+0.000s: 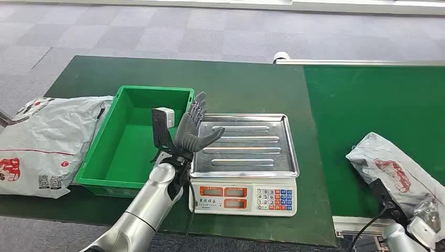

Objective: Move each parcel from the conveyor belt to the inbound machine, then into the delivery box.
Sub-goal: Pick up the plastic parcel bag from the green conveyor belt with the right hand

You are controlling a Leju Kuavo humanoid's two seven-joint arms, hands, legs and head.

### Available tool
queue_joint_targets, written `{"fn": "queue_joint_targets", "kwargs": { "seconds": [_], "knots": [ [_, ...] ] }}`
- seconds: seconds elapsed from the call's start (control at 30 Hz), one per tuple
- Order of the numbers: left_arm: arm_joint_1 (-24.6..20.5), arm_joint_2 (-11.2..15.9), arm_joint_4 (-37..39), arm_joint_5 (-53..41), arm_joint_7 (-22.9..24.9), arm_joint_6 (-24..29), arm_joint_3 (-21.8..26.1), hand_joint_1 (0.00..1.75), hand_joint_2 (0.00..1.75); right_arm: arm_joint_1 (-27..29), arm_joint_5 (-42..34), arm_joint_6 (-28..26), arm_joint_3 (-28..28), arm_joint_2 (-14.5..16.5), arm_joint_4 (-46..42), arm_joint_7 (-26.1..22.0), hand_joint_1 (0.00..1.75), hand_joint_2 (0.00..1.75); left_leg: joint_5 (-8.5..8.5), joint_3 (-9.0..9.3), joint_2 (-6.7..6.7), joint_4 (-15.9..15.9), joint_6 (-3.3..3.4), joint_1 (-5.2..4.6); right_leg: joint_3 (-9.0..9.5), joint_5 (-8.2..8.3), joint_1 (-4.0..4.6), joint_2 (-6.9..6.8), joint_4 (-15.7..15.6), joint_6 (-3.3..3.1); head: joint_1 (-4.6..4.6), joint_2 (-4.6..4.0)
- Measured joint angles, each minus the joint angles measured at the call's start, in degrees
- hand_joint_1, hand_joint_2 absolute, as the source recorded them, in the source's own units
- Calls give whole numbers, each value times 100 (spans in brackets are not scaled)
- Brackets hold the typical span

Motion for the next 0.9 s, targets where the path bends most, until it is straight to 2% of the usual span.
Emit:
{"fn": "queue_joint_targets", "kwargs": {
  "seconds": [0.53, 0.77, 0.9],
  "knots": [
    [1, 5, -3, 84, 1, 35, 0, 0, 175, -167, -352, 86, 0, -1, -1, -218, 175, 175, 0, 3, 2, 1, 1, 0, 2, 1, 1, 2, 0, 1, 0, 0],
    [1, 5, -3, 88, 2, 73, 0, 0, 175, -175, -852, 73, 0, -7, -8, -619, 175, 175, 0, 3, 3, 1, 1, 0, 2, 1, 1, 3, 0, 1, 0, 0],
    [1, 5, -2, 88, 2, 83, 0, 0, 175, -174, -945, 75, 0, -5, -20, -698, 175, 175, 0, 3, 3, 1, 1, 0, 2, 1, 1, 3, 0, 1, 0, 0]
  ]
}}
